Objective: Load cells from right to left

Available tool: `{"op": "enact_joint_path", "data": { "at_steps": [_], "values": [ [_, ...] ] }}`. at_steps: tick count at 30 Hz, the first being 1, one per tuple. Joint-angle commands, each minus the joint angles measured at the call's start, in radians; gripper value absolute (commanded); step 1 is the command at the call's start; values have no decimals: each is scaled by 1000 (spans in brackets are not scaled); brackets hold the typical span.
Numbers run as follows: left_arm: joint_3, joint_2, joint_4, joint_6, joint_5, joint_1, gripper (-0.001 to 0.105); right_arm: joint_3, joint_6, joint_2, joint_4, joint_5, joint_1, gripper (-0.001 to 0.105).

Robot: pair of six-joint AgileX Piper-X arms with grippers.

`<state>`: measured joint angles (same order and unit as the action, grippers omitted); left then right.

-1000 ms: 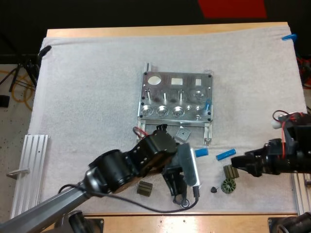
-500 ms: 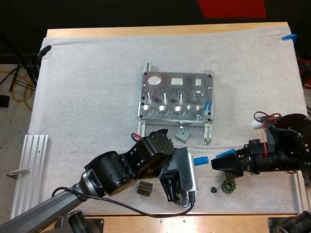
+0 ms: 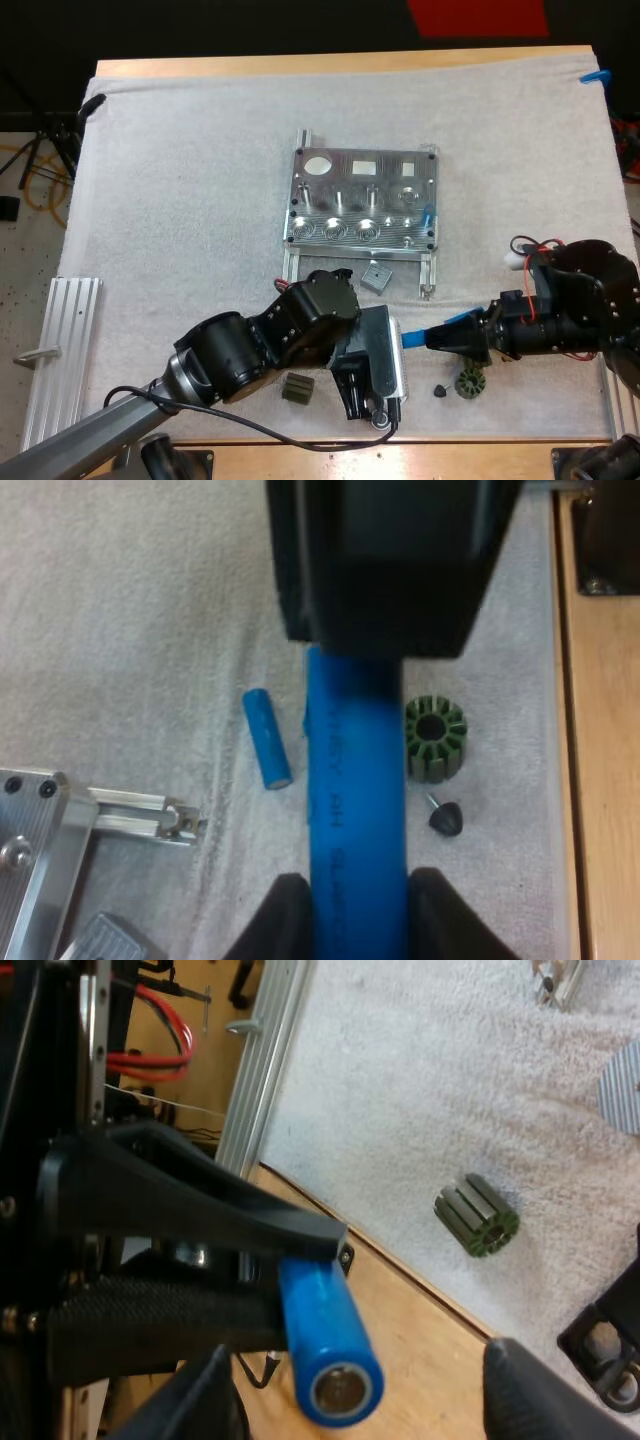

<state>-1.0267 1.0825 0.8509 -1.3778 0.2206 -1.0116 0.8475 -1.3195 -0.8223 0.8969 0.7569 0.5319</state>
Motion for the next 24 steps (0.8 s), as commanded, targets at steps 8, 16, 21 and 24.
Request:
{"op": "enact_joint_path", "data": {
  "at_steps": [8, 16, 21, 24],
  "values": [
    [-7, -6, -19, -1, 44, -1, 0, -28, 47, 1, -64, 41, 1, 54],
    [-7, -6, -19, -1, 44, -1, 0, -37, 77, 1, -86, 97, 1, 54],
    [-7, -6, -22, -1, 44, -1, 0, -37, 85, -6, -86, 103, 15, 54],
    [-7, -6, -27, -1, 44, -1, 0, -37, 89, -30, -90, 106, 35, 54]
  ]
}}
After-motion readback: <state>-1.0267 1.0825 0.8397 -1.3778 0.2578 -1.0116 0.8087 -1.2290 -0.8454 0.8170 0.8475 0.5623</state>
